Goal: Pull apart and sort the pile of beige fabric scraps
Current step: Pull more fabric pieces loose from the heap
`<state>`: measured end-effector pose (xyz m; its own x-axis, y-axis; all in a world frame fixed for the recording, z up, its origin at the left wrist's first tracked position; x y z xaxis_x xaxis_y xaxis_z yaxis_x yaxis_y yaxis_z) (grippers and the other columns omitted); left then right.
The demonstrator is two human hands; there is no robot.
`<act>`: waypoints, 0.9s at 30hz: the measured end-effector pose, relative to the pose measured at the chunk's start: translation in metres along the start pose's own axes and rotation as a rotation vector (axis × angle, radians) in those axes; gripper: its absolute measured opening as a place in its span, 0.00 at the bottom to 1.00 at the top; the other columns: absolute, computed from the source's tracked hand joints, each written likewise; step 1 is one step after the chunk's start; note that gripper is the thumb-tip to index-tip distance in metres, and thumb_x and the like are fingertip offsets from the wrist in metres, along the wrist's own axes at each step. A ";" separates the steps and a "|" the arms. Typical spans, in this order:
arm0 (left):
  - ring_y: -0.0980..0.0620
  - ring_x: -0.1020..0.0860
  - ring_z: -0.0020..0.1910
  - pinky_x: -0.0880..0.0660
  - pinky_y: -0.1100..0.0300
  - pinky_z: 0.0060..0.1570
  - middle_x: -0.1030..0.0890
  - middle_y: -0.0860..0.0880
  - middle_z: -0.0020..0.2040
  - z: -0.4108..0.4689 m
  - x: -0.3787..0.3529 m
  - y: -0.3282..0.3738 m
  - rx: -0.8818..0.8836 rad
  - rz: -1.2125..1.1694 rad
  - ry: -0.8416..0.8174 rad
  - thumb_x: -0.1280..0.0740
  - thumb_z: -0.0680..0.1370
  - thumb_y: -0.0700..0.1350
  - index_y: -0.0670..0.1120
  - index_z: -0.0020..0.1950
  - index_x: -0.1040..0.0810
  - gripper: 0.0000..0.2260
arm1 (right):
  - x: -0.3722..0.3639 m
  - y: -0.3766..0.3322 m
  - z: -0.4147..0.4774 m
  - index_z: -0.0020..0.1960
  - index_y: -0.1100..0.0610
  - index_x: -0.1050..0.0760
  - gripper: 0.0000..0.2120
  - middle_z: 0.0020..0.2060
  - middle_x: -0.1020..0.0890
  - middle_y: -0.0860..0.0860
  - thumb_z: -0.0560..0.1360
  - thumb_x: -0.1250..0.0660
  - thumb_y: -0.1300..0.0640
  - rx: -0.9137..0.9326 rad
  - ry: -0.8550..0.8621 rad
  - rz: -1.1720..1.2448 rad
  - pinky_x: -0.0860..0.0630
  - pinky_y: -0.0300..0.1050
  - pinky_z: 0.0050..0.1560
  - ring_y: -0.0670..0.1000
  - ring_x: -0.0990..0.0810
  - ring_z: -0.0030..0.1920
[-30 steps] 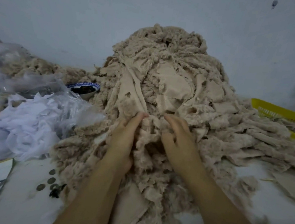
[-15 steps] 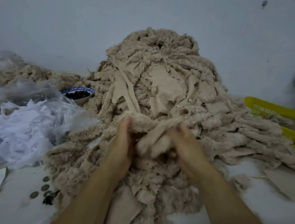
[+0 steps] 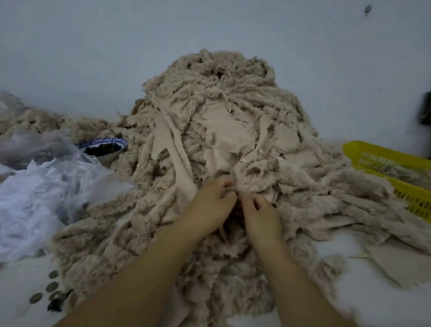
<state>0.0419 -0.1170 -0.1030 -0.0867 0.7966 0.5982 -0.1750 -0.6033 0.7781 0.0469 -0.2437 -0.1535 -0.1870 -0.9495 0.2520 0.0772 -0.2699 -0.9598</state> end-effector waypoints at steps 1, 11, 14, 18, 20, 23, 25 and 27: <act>0.55 0.26 0.62 0.33 0.67 0.55 0.27 0.52 0.67 0.004 -0.003 0.009 -0.032 0.059 0.039 0.40 0.83 0.45 0.50 0.70 0.26 0.15 | 0.007 -0.003 0.000 0.43 0.48 0.23 0.11 0.39 0.19 0.45 0.82 0.40 0.51 -0.023 0.058 0.077 0.28 0.35 0.33 0.44 0.21 0.40; 0.50 0.28 0.67 0.35 0.64 0.61 0.31 0.47 0.72 0.053 -0.101 0.088 -0.134 -0.010 0.019 0.46 0.85 0.41 0.46 0.72 0.28 0.17 | 0.081 0.016 0.060 0.65 0.63 0.27 0.14 0.60 0.21 0.60 0.85 0.45 0.58 -0.298 0.101 0.374 0.25 0.45 0.52 0.58 0.22 0.58; 0.52 0.29 0.59 0.34 0.64 0.53 0.38 0.47 0.75 0.058 -0.123 0.077 -0.127 0.019 0.025 0.46 0.85 0.40 0.46 0.75 0.33 0.18 | 0.090 0.043 0.086 0.53 0.59 0.20 0.13 0.49 0.17 0.57 0.83 0.41 0.53 -0.387 -0.061 0.211 0.21 0.44 0.38 0.55 0.18 0.49; 0.45 0.38 0.74 0.34 0.54 0.69 0.42 0.44 0.78 0.063 -0.154 0.079 -0.264 0.199 -0.010 0.43 0.83 0.40 0.43 0.76 0.36 0.20 | 0.167 0.052 0.129 0.71 0.64 0.31 0.18 0.69 0.27 0.61 0.84 0.47 0.60 -0.215 0.139 0.005 0.28 0.54 0.64 0.59 0.26 0.65; 0.44 0.44 0.78 0.40 0.52 0.75 0.44 0.45 0.80 0.065 -0.175 0.075 -0.284 0.316 -0.125 0.43 0.84 0.45 0.44 0.79 0.40 0.23 | 0.210 0.050 0.144 0.73 0.62 0.34 0.19 0.72 0.31 0.62 0.84 0.48 0.58 -0.150 0.321 -0.109 0.34 0.51 0.70 0.61 0.31 0.70; 0.43 0.39 0.75 0.37 0.51 0.72 0.37 0.42 0.75 0.070 -0.193 0.062 -0.247 0.425 -0.200 0.42 0.83 0.50 0.43 0.74 0.33 0.21 | 0.211 0.033 0.138 0.62 0.67 0.27 0.15 0.64 0.27 0.67 0.83 0.46 0.61 -0.013 0.478 -0.163 0.35 0.46 0.58 0.63 0.28 0.63; 0.42 0.33 0.69 0.33 0.50 0.68 0.32 0.41 0.71 0.075 -0.202 0.061 -0.238 0.454 -0.213 0.41 0.83 0.51 0.43 0.70 0.29 0.18 | 0.176 0.030 0.132 0.55 0.67 0.25 0.12 0.57 0.23 0.66 0.82 0.45 0.61 0.048 0.383 -0.238 0.35 0.47 0.51 0.63 0.25 0.59; 0.42 0.31 0.68 0.33 0.50 0.67 0.32 0.40 0.71 0.081 -0.214 0.057 -0.181 0.467 -0.309 0.41 0.83 0.48 0.43 0.71 0.30 0.18 | 0.148 0.039 0.127 0.55 0.65 0.22 0.13 0.56 0.22 0.64 0.82 0.44 0.60 0.014 0.242 -0.319 0.31 0.49 0.55 0.62 0.25 0.59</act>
<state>0.1301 -0.3253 -0.1711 0.0904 0.3834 0.9192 -0.3545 -0.8501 0.3894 0.1468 -0.4148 -0.1378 -0.4293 -0.7527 0.4991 -0.0092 -0.5489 -0.8358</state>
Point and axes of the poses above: each hand's wrist, its own z-axis towards the middle knuckle, its own x-axis out of the back of the hand, y = z × x, the point moved 8 cm from there along z, towards the middle knuckle
